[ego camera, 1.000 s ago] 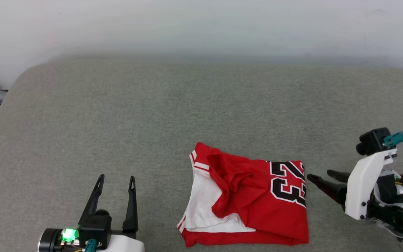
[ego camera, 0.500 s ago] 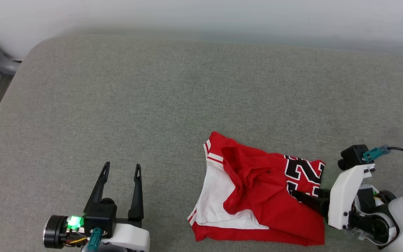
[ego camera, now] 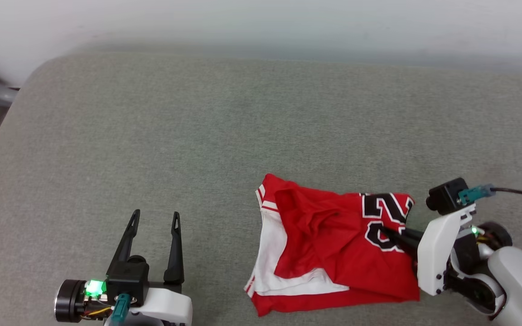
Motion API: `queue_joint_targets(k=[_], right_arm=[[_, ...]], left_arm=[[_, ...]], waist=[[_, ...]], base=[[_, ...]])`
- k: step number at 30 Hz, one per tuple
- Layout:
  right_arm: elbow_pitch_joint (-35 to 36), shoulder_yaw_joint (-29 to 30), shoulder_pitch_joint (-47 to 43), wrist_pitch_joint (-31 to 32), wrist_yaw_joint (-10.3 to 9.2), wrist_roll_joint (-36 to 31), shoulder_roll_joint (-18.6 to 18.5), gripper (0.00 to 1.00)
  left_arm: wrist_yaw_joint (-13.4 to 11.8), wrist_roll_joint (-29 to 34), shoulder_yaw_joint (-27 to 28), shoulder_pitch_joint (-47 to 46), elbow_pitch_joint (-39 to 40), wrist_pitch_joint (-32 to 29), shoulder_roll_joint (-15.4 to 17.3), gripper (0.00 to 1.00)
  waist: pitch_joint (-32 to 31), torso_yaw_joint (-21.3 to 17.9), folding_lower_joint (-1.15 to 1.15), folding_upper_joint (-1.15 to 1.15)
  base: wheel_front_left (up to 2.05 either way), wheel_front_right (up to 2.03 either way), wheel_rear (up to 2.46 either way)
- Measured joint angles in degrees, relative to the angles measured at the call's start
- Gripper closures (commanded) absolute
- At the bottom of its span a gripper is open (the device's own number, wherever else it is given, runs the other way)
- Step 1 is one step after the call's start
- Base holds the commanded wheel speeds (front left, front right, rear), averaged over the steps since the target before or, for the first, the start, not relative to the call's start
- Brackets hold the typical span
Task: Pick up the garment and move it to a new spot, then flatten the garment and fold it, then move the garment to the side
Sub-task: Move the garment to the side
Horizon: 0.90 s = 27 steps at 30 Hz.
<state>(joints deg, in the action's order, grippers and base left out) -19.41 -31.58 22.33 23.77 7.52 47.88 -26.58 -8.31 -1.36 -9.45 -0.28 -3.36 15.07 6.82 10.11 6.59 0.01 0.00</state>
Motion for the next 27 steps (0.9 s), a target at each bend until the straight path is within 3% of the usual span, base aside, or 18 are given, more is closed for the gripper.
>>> queue_joint_targets(k=[12,20,27], right_arm=[[10.42,-4.53,5.8,-1.96,0.0,-8.11,-11.32,1.0],[13.66,-2.91,9.9,0.56,0.0,-8.11,-16.59,1.0],[13.11,0.32,13.58,2.91,0.0,-8.15,-21.74,1.0]], left_arm=[[-0.35,-0.16,1.16,1.25,1.32,0.0,0.1,0.0],[-0.4,0.19,2.07,0.46,2.7,0.0,0.75,0.0],[-0.31,0.64,2.71,-1.6,4.71,0.0,1.85,0.0]], waist=[[-1.53,-7.51,0.0,0.0],[0.2,-13.38,0.0,0.0],[4.41,-15.78,0.0,0.0]], base=[[0.0,0.0,0.0],[0.0,0.0,0.0],[0.0,0.0,0.0]])
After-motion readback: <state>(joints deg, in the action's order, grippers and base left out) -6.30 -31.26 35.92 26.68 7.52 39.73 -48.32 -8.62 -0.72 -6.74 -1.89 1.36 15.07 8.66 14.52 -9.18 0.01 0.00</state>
